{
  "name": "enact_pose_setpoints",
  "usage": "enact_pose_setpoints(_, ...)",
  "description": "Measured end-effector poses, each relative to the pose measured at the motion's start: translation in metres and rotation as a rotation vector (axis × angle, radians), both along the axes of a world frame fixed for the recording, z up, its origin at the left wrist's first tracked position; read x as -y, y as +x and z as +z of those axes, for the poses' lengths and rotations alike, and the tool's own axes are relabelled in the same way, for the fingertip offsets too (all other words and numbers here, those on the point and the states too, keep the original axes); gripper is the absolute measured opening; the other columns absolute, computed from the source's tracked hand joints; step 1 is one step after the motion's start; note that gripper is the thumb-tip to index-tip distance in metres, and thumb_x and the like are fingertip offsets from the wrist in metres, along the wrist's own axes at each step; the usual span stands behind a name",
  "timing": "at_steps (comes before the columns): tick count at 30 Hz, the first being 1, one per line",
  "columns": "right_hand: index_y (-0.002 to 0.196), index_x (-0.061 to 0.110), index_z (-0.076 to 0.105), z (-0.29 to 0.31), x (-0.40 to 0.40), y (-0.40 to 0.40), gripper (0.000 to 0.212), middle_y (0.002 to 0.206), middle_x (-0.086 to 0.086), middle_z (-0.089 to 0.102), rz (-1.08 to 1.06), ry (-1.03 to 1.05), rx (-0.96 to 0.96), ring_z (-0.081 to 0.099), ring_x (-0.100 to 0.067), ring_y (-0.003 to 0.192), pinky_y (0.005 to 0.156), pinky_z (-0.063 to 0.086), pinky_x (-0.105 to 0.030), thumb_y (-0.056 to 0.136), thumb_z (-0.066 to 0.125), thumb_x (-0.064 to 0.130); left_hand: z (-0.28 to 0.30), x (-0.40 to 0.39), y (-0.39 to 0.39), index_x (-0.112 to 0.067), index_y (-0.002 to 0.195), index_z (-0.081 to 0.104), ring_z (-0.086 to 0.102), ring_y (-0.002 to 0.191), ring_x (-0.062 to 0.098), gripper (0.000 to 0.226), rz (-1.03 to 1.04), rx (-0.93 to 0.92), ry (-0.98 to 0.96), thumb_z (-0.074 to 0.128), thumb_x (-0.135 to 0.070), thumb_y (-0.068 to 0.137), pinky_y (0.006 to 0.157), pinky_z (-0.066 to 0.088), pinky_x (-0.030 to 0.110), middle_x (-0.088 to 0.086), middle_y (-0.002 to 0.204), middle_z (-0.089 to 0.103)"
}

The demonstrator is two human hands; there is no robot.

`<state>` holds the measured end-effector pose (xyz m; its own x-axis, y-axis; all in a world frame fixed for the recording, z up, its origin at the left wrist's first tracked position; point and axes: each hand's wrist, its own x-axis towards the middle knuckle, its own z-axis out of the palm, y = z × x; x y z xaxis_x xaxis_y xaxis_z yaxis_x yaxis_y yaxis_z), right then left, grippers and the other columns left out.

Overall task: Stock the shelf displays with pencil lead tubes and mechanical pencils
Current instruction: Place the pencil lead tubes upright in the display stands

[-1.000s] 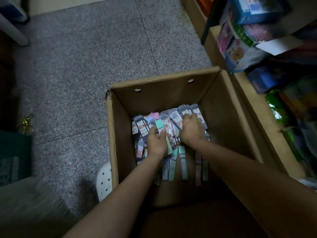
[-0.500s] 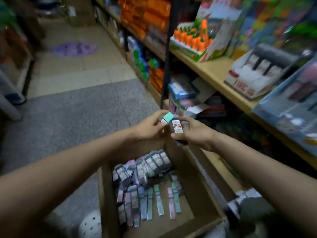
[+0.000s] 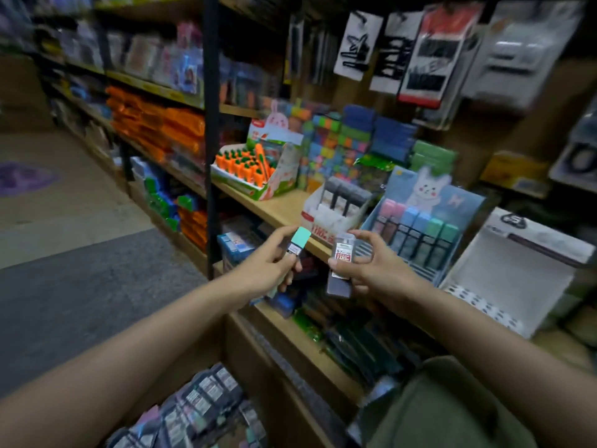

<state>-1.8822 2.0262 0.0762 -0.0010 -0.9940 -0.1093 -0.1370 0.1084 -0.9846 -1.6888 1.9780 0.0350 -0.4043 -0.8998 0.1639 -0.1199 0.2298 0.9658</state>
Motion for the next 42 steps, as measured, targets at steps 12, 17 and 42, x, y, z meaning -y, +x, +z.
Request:
enact_pose_setpoints(12, 0.108, 0.020, 0.042, 0.063, 0.067, -0.055, 0.025, 0.085, -0.019, 0.066, -0.353, -0.325, -0.576, 0.065, -0.030, 0.075, 0.079, 0.055, -0.059, 0.092, 0.062, 0.019, 0.000, 0.046, -0.034, -0.025, 0.139, 0.032, 0.059, 0.070, 0.008, 0.053, -0.011, -0.214, 0.067, 0.041, 0.006, 0.098, 0.067, 0.054, 0.027, 0.005, 0.095, 0.060)
enact_pose_setpoints(17, 0.094, 0.024, 0.049, 0.079, 0.112, -0.041, 0.026, 0.079, -0.002, 0.066, -0.421, -0.471, -0.773, 0.066, -0.006, 0.067, 0.057, 0.051, -0.021, 0.084, 0.073, 0.027, -0.005, 0.074, -0.013, -0.023, 0.113, 0.049, 0.064, 0.069, 0.004, 0.023, 0.057, -0.310, 0.130, 0.045, -0.004, 0.100, 0.062, 0.055, 0.027, -0.009, 0.088, 0.071)
enact_pose_setpoints(42, 0.092, 0.015, 0.071, 0.026, 0.217, -0.006, 0.023, 0.105, -0.007, 0.061, -0.375, -0.620, -1.503, 0.057, -0.025, 0.096, 0.076, 0.052, -0.041, 0.084, 0.074, 0.037, -0.024, 0.106, 0.000, -0.023, 0.115, 0.049, 0.062, 0.075, 0.012, 0.020, 0.164, -0.271, 0.235, 0.045, -0.010, 0.101, 0.069, 0.056, 0.029, -0.007, 0.092, 0.070)
